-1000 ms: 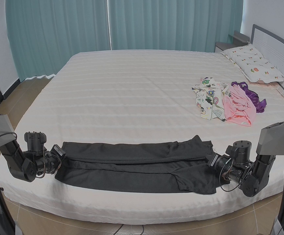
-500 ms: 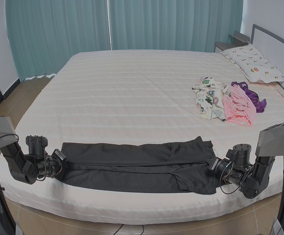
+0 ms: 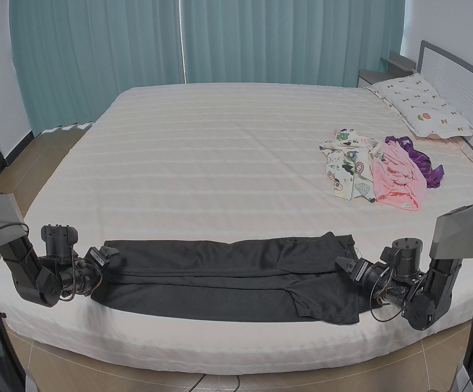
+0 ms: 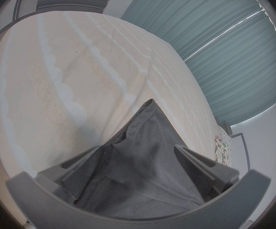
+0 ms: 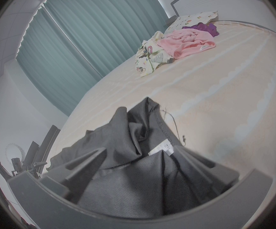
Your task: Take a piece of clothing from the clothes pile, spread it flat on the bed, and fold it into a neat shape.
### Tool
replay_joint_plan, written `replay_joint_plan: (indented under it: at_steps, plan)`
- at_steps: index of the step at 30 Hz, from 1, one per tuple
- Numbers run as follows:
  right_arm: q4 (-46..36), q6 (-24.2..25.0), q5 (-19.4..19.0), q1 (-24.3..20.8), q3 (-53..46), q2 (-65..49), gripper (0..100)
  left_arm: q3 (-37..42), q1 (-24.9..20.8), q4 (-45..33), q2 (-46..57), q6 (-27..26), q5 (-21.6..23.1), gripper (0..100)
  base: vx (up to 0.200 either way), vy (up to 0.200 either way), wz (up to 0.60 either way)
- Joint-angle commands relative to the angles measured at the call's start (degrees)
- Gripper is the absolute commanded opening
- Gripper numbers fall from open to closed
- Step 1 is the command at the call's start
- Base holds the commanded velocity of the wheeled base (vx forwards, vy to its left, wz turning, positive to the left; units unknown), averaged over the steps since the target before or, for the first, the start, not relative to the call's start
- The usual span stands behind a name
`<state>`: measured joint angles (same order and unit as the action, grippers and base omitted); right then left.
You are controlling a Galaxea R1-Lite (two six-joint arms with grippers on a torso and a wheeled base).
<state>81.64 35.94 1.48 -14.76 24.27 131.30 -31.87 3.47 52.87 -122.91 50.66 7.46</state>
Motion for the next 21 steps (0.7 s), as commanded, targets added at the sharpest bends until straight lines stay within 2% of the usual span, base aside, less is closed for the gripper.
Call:
replay_joint_plan:
  at_steps: [1,4,8,9,10,12,15,17,21]
  plan:
    - [0.0,0.4,-0.1,1.8,-1.5,-4.7,100,1.3,0.9,-0.2,4.2,0.0,0.0,100,0.0,0.0,0.0]
    - [0.0,0.8,-0.2,3.3,-3.3,-7.6,100,1.9,2.6,-0.5,7.7,0.0,0.5,100,0.0,0.0,0.0]
    - [-0.1,4.9,-0.2,6.2,-6.2,-11.9,100,0.8,7.2,-6.1,14.8,0.6,7.7,100,0.0,0.0,0.0]
    - [-0.1,5.4,-0.2,6.4,-6.3,-12.2,100,0.8,7.4,-6.6,15.3,0.6,8.4,100,0.0,0.0,0.0]
    - [-0.1,7.9,-0.2,7.5,-7.7,-13.4,100,-0.7,9.2,-9.9,18.2,1.0,12.1,100,0.0,0.0,0.0]
    - [0.0,10.6,-0.8,8.3,-9.5,-14.1,100,-1.9,10.5,-13.3,19.9,1.2,14.4,100,0.0,0.0,0.0]
    - [0.1,13.6,-1.7,9.0,-11.4,-14.4,100,-2.7,10.6,-16.3,20.2,1.2,14.9,100,0.0,0.0,0.0]
    - [0.1,18.0,-3.1,10.4,-12.7,-14.1,100,-3.1,10.6,-19.0,19.7,0.9,15.6,100,0.0,0.0,0.0]
    - [0.0,20.0,-5.3,12.4,-13.0,-13.8,100,-3.7,10.6,-19.1,16.7,0.8,16.4,100,0.0,0.0,0.0]
